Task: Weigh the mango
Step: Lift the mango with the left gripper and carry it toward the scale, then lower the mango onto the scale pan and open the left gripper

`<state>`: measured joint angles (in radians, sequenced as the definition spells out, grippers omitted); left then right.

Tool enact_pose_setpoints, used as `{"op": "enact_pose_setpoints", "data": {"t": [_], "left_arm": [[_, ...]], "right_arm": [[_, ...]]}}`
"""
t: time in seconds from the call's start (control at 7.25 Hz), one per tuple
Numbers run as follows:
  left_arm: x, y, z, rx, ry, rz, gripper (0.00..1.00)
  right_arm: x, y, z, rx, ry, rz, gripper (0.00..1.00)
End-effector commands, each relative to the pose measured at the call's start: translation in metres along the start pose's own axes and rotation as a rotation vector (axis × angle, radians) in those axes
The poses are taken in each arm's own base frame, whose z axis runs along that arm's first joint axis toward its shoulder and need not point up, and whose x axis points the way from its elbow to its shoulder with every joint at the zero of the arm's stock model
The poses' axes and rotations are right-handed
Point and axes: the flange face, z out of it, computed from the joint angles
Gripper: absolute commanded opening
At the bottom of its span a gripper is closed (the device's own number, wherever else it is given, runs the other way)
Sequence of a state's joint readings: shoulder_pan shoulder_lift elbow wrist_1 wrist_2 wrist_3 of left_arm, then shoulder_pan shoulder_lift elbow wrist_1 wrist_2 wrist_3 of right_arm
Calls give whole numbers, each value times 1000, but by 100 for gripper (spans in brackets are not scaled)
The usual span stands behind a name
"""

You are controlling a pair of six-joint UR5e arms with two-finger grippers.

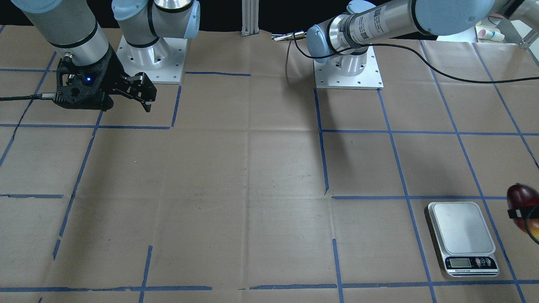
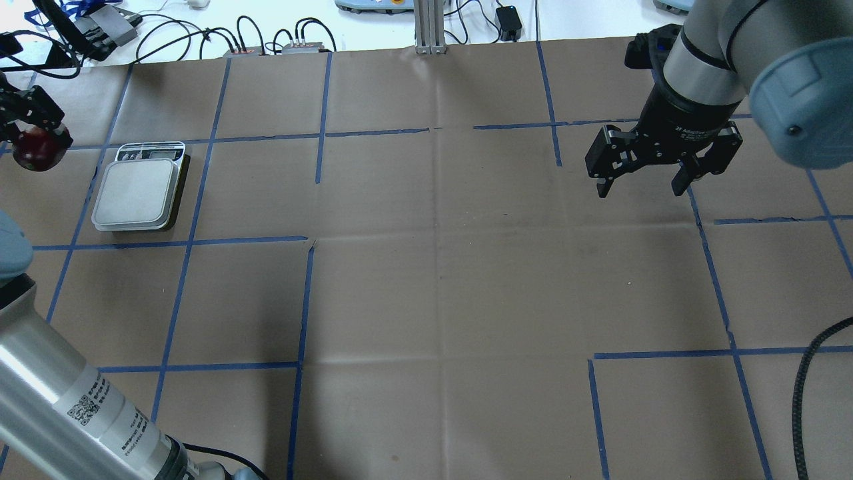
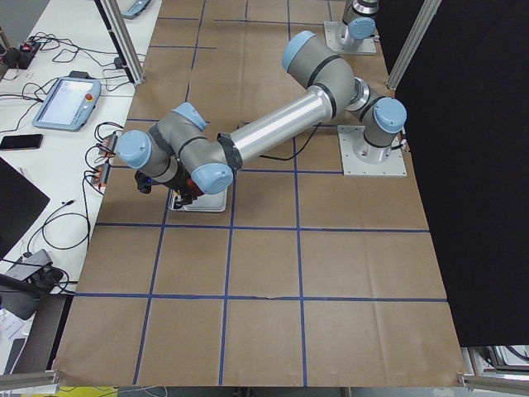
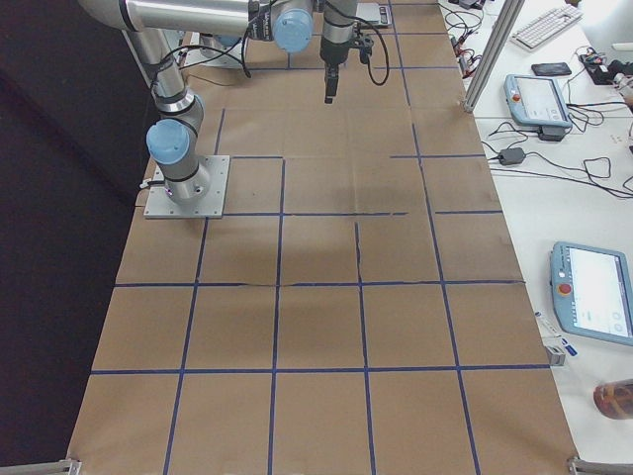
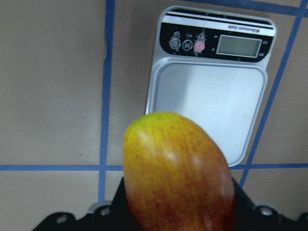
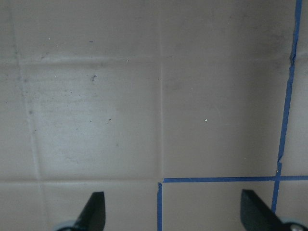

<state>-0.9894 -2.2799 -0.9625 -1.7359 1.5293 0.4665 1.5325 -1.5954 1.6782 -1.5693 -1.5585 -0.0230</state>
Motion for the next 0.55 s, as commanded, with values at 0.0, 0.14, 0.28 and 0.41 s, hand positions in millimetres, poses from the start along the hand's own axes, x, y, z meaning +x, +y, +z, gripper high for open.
{"op": "enact_pose_setpoints", "data": {"t": [0.0, 0.14, 0.28, 0.41], "left_arm": [[36, 17, 68, 60, -35, -48, 30], [37, 12, 102, 96, -51, -58, 31], [47, 3, 120, 150, -78, -38, 35], [56, 1, 118, 173, -91, -25, 43]], "right_arm": [[0, 0, 0, 0, 0, 0, 100], [0, 0, 0, 0, 0, 0, 100], [0, 0, 0, 0, 0, 0, 100], [0, 0, 0, 0, 0, 0, 100]]}}
